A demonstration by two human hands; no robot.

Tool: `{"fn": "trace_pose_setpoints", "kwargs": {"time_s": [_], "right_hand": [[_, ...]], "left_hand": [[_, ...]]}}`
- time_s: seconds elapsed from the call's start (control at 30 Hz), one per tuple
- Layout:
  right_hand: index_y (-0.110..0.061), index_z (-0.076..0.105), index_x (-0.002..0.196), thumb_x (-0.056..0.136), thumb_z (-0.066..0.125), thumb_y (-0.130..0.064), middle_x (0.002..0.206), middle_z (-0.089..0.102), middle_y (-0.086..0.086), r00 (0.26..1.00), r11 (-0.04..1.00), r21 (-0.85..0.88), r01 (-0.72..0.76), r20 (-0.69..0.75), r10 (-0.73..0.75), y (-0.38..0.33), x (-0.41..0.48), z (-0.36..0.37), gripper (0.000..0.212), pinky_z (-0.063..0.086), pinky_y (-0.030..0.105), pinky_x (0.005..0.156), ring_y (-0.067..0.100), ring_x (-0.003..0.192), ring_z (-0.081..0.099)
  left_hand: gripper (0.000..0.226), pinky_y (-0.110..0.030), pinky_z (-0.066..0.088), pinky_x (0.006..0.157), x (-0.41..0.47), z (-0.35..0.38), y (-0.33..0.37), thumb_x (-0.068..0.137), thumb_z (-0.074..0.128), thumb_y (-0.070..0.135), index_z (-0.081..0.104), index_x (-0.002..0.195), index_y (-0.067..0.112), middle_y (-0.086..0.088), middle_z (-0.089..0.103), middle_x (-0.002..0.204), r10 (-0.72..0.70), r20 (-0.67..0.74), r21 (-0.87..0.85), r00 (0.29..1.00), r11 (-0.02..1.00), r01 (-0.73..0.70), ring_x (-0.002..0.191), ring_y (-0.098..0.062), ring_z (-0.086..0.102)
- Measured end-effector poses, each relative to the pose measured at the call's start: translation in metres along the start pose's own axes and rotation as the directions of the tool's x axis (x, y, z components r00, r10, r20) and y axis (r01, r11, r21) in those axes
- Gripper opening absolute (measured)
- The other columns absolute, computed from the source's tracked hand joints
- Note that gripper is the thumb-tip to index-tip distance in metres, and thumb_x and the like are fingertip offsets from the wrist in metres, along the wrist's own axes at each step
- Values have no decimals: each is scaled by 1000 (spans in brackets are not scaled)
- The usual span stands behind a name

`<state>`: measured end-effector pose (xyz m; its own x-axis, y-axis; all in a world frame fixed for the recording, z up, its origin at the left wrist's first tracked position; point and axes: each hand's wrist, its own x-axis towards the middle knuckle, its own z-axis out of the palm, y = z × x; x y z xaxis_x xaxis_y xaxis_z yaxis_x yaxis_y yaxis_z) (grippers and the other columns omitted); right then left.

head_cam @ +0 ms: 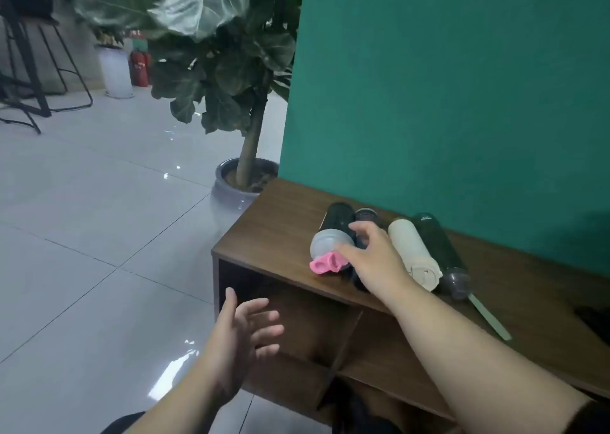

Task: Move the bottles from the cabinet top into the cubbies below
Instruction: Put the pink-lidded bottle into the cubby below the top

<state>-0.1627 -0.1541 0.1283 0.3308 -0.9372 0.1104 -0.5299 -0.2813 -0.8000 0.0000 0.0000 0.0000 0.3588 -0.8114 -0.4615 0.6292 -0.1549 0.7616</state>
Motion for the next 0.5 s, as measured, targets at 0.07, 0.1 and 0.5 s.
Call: {"fn": "trace_pose_setpoints", "kwargs": {"time_s": [0.07, 0.1, 0.5], "right_hand": [[-28, 50, 138, 74, 73, -40, 138, 45, -2, 999, 982, -189, 21, 29, -16, 4, 6, 7, 69, 42, 34, 103, 18, 127, 47], [-29, 45, 142, 72, 73, -46, 144, 42, -2, 999, 961, -275, 36, 43, -25, 8, 9, 11, 77, 38, 36, 109, 19, 133, 43], [-29, 34, 149, 74, 64, -64, 149, 46, -3, 974, 603, -791, 105, -41, -223, 33, 28, 59, 87, 3, 61, 119, 21, 137, 45]], "left_hand": [[85, -46, 52, 80, 6, -1, -1, 92, 19, 79, 64, 124, 14, -18, 69, 121, -7, -12, -11, 1000, 1000, 6, 99, -33, 67], [84, -47, 52, 81, 12, -5, -6, 92, 20, 78, 64, 123, 14, -18, 68, 123, -4, -8, -9, 1000, 1000, 4, 101, -34, 67], [92, -40, 54, 71, 50, -25, -22, 80, 30, 82, 64, 122, 8, -23, 66, 125, -79, 106, -8, 991, 997, 81, 88, -32, 66]]}}
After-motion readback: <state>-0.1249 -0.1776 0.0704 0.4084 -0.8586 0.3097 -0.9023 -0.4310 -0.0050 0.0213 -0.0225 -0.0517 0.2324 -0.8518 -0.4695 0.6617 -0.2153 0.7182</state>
